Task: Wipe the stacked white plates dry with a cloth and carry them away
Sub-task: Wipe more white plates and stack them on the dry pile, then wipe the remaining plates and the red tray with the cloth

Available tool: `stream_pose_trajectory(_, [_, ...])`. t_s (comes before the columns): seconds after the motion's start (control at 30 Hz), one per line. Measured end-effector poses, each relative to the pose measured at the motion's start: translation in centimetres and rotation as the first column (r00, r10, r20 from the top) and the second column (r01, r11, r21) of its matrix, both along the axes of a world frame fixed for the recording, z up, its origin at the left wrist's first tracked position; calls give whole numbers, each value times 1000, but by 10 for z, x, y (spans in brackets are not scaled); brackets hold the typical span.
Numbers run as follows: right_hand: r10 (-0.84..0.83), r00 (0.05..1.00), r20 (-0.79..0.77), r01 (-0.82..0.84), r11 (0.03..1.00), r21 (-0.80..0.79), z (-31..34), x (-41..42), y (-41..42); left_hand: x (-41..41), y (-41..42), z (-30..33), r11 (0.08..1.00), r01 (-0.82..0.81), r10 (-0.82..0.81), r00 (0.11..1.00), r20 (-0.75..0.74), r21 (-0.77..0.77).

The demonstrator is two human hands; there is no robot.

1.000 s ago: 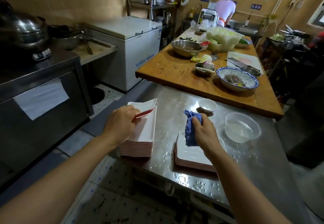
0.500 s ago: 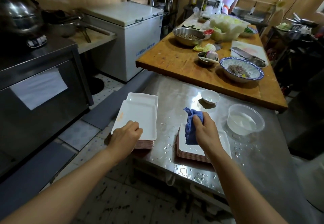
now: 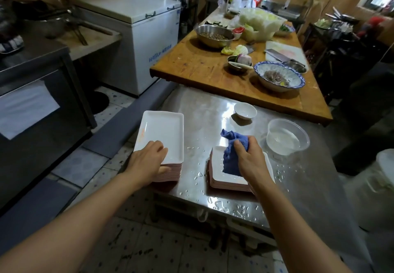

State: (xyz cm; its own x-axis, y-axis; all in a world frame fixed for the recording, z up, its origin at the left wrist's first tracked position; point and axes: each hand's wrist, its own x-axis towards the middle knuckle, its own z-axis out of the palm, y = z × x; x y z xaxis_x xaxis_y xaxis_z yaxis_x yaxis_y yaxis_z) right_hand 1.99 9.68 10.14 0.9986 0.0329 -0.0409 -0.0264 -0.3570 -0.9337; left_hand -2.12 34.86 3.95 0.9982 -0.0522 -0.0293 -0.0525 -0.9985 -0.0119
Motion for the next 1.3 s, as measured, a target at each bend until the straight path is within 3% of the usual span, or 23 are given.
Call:
stream_pose_trajectory(0.27, [-60,998,-32,61,997,46,9,-7,-6,9,-7,3,998,-52,50,998,-35,-41])
stream_pose_trajectory(0.37, [-75,997,24,76,997,-2,18,-9,-10,12,-40,22,913,-46,88,993,84,-406])
stream_pose_trajectory(0.43, [-97,992,79,101,994,-41,27,-11,-14,13,-70,38,686,-116,132,991,-34,-718])
stream_pose_trajectory(0.5, [-101,991,92,102,995,-8,37,-13,-20,12,-102,50,340,-347,36,933,-357,-874])
stream_pose_trajectory(0.57, [-82,991,109,82,997,3,45,-16,-27,10,-127,56,64,-641,-217,739,-637,-765])
stream_pose_trajectory(0.63, [-52,986,158,63,996,-70,51,-20,-37,12,-145,59,-185,-830,-480,543,-688,-526])
stream_pose_trajectory(0.7, [-3,980,198,32,989,-146,55,-23,-48,19,-161,66,-393,-870,-624,491,-608,-298])
stream_pose_trajectory(0.73, [37,978,208,-2,986,-166,56,-25,-54,23,-167,70,-433,-859,-631,505,-589,-272])
stream_pose_trajectory(0.77, [81,974,210,-42,983,-181,56,-27,-61,28,-173,73,-432,-852,-616,519,-593,-297])
stream_pose_trajectory(0.87, [166,959,232,-102,959,-264,49,-24,-82,46,-187,79,-305,-825,-509,563,-651,-476])
stream_pose_trajectory(0.97, [169,921,352,-31,930,-365,37,-7,-101,60,-213,82,-163,-705,-323,699,-638,-690])
stream_pose_trajectory(1.03, [87,908,410,73,931,-358,27,9,-115,70,-238,82,-155,-580,-195,812,-551,-800])
stream_pose_trajectory(1.07, [34,912,409,117,933,-339,23,18,-123,75,-251,81,-138,-495,-128,868,-481,-858])
stream_pose_trajectory(1.1, [-11,922,386,147,935,-322,19,28,-130,81,-263,78,-63,-378,-47,926,-375,-924])
stream_pose_trajectory(1.17, [-75,947,312,172,940,-295,12,50,-147,96,-285,72,177,-75,68,996,-64,-981])
stream_pose_trajectory(1.23, [-128,965,230,188,946,-265,7,75,-165,112,-304,67,333,153,66,980,185,-930])
stream_pose_trajectory(1.3, [-173,978,114,192,963,-190,5,104,-184,134,-322,63,441,300,-1,943,334,-846])
